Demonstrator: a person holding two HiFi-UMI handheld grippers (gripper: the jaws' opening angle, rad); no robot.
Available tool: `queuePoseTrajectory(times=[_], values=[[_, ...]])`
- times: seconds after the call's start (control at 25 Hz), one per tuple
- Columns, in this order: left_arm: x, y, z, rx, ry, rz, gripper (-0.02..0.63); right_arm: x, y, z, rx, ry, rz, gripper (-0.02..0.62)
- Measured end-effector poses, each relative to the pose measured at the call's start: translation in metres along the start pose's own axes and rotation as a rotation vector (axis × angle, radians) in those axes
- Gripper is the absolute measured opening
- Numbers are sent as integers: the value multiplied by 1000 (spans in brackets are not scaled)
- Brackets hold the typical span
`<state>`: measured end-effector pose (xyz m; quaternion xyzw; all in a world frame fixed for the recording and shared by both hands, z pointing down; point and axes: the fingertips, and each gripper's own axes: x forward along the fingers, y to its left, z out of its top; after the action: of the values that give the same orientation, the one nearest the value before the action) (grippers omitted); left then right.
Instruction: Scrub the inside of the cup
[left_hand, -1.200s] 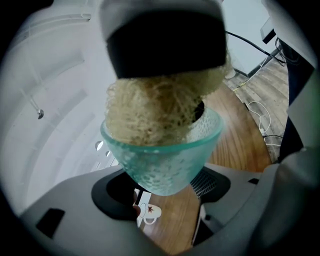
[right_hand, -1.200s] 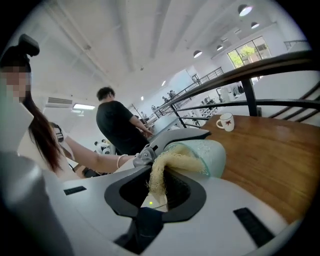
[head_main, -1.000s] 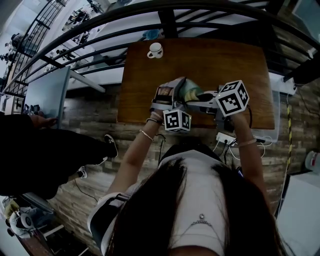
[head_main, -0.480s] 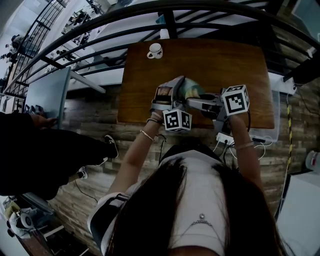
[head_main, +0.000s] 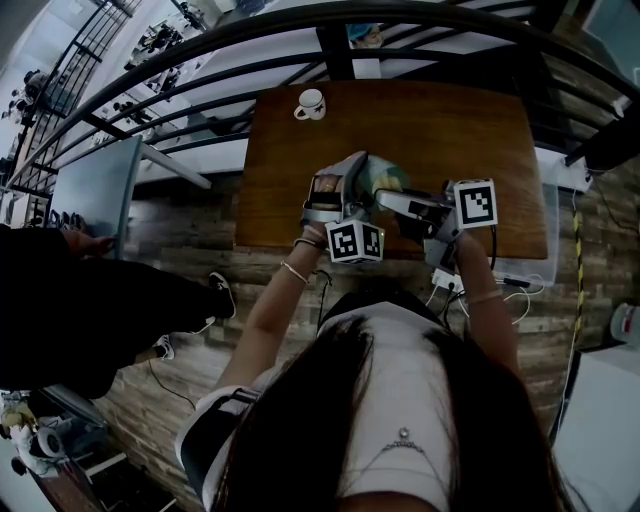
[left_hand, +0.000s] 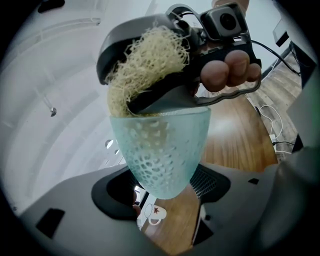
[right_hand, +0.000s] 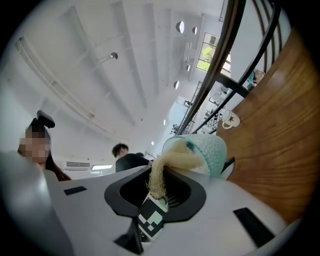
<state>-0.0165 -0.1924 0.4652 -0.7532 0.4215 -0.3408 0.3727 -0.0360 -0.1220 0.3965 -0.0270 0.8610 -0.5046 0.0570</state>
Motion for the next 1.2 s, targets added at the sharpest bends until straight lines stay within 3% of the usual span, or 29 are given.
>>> queuePoseTrajectory(times=[0.64,1.2], values=[[-3,-10,-2,60,8,-62,334,5,-11,-19,-217,264,-171,82],[-3,-25,-4,106,6,-114,334,2,-26,-46,-425,563,-318,83]])
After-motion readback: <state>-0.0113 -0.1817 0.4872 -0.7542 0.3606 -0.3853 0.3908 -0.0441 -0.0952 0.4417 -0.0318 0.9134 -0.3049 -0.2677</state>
